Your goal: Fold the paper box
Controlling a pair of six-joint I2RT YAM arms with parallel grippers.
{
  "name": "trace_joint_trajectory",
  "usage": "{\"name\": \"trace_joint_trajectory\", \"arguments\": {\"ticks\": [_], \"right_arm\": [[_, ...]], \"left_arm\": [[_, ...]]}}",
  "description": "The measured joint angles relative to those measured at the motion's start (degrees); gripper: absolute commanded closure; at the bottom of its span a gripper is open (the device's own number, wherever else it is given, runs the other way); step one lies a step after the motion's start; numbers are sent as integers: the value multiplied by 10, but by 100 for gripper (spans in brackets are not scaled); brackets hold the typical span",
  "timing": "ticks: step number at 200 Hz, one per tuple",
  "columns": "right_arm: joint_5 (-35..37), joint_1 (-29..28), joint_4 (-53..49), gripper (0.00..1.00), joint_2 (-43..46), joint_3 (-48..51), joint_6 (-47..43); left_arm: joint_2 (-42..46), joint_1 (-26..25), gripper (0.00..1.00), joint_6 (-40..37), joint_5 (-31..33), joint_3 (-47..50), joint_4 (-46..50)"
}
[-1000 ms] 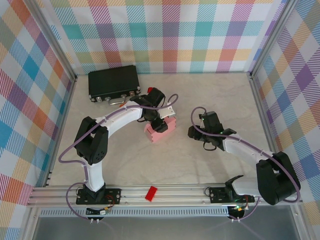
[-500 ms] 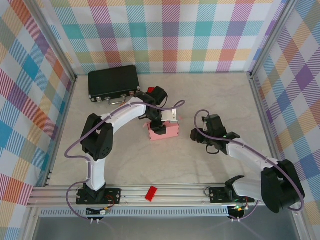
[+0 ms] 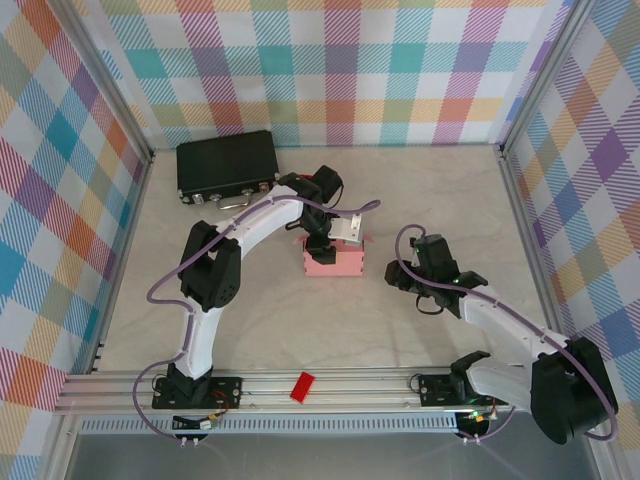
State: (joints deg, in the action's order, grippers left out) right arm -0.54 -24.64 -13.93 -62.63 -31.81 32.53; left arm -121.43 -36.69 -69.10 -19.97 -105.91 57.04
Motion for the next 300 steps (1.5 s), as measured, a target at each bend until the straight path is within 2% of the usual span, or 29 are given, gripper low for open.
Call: {"name": "trace_joint_trajectory", "arguments": {"ticks": [55,91,97,143,149,199,224,251,271,300], "right_arm": [[2,0,-7,55,1,0,-2],[3,0,-7,54,1,0,-5],[4,0,-7,54,1,0,-7],[6,0,-8,54,-3,-2,-19],[6,0,-9,54,-4,-2,-20],[6,7,-25,53,-18,-30,-41],[1,11,-35,52,-28,-61,-61],[-14,11,-48,51,-49,-106,-91],[-28,11,-59,51,-73,-145,-115],[-43,11,-81,50,-99,-196,-147]], "left_arm": [[3,0,28,-4,1,10,-8],[16,-3,20,3,10,22,-23],[19,-4,16,4,11,22,-24],[34,-11,13,20,19,22,-32],[36,-11,6,22,20,22,-32],[74,-12,5,56,20,23,-33],[124,-12,5,106,21,44,-53],[188,-4,5,199,31,82,-94],[221,14,9,295,38,99,-122],[254,76,10,462,58,132,-159]]}}
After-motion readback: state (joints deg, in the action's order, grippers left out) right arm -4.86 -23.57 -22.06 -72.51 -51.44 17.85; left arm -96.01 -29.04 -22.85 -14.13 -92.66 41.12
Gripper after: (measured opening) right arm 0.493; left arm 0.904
